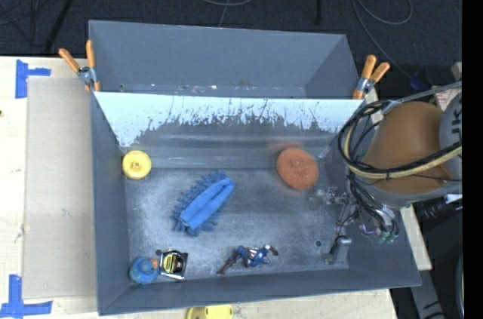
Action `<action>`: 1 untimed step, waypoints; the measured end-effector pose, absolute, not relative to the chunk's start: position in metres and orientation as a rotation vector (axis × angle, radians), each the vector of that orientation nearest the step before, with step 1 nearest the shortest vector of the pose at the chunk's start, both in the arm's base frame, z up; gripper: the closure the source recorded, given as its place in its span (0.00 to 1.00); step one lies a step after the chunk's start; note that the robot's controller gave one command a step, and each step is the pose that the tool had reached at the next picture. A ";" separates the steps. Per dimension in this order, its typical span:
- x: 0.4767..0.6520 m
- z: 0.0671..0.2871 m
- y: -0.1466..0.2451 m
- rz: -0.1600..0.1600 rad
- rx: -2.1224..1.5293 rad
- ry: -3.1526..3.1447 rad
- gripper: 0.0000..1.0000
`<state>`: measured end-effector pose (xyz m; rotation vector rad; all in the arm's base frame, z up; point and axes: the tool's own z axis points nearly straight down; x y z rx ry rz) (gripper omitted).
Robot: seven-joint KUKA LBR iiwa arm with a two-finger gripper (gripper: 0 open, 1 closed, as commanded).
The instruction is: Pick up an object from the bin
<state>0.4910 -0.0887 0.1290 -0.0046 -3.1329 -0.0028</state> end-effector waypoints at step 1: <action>0.493 0.133 -0.088 -0.001 0.001 -3.140 0.00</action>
Offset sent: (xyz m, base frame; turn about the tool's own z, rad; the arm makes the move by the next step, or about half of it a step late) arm 0.0221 0.0976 -0.0503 -0.0078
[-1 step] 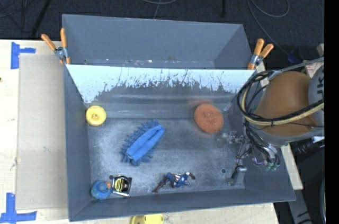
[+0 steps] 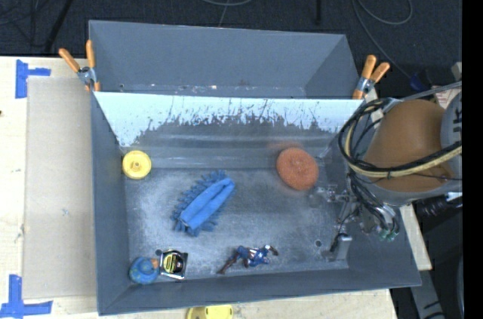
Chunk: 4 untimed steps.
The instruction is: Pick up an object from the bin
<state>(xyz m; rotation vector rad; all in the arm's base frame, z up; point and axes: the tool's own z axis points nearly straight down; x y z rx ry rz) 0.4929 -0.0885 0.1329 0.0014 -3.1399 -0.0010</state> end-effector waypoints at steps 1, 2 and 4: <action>0.505 0.102 -0.036 0.001 -0.006 -3.142 0.00; 0.503 0.097 -0.002 -0.004 -0.171 -3.132 0.00; 0.499 0.079 0.020 0.000 -0.007 -3.140 0.00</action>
Offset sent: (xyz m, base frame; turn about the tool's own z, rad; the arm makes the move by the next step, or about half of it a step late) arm 0.0085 0.0957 -0.0201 0.2377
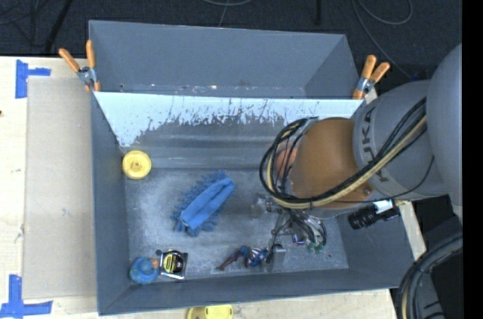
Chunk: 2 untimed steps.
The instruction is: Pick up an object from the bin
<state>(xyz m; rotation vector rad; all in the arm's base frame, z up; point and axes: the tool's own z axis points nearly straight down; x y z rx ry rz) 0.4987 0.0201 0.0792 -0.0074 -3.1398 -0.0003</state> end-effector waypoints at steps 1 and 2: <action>0.470 0.070 0.029 0.001 -0.321 -3.117 1.00; 0.470 0.070 0.029 0.001 -0.319 -3.117 1.00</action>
Offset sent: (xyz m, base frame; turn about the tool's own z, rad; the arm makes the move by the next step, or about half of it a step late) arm 0.0000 0.0000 0.0000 0.0000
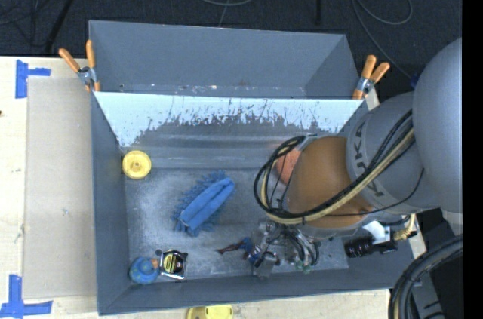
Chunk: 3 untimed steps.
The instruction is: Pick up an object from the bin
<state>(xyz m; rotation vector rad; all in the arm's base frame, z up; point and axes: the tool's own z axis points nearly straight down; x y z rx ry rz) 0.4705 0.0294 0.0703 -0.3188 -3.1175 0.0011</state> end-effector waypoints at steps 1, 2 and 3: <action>0.502 0.195 0.017 0.001 -0.332 -3.123 1.00; 0.502 0.195 0.017 0.001 -0.331 -3.123 1.00; 0.522 0.276 0.028 0.001 -0.347 -3.122 1.00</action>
Offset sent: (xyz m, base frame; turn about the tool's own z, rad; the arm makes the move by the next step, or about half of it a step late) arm 0.0000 0.0000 0.0000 0.0000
